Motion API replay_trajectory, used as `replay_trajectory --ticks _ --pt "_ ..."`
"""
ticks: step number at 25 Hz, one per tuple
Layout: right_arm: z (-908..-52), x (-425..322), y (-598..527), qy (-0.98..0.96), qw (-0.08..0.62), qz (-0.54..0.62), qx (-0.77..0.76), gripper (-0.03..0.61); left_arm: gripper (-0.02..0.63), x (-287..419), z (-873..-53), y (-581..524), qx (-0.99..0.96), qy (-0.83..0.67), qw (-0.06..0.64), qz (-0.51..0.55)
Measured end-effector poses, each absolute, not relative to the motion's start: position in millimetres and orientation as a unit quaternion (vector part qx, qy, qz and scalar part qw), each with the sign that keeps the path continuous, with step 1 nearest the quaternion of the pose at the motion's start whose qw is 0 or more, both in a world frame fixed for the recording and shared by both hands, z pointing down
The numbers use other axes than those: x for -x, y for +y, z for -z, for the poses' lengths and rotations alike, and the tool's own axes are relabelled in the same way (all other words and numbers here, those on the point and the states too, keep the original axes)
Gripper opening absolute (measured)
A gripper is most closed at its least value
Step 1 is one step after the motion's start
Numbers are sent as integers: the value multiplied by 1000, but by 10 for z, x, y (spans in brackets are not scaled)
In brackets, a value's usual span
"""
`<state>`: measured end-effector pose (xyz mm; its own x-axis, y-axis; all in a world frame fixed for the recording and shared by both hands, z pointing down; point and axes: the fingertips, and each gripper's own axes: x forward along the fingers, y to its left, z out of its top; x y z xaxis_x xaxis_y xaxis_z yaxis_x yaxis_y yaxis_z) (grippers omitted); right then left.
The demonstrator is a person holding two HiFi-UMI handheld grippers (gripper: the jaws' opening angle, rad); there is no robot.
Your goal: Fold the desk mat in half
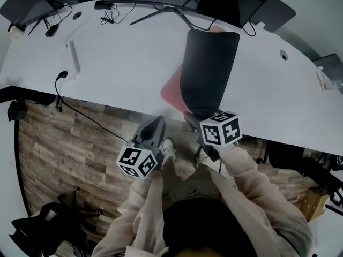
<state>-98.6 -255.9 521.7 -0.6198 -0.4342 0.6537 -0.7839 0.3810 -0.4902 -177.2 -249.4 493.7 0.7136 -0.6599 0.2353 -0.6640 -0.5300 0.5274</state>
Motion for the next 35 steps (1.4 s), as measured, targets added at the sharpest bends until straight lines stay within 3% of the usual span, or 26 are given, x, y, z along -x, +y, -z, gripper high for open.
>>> replay_trajectory --ticks 7,12,19,22,31,35 --pt "-5345 1115 -2338 -812 256 -411 -326 52 26 1791 -4963 -2445 -867 -394 305 1" --pt "-5404 1153 -2287 -813 266 -413 -313 93 26 1804 -4961 -2425 -861 -406 306 5" --pt "-5256 1333 -2200 -835 229 -429 -258 325 26 1864 -4902 -2397 -855 -426 296 10" --pt "-5165 1339 -2164 -845 215 -423 -244 371 26 1889 -4857 -2364 -853 -435 290 10" --pt "-4613 1011 -2109 -875 150 -384 -255 372 26 1804 -4613 -2257 -854 -448 263 9" --pt "-4342 652 -2176 -881 116 -347 -300 283 26 1660 -4450 -2259 -860 -446 247 10"
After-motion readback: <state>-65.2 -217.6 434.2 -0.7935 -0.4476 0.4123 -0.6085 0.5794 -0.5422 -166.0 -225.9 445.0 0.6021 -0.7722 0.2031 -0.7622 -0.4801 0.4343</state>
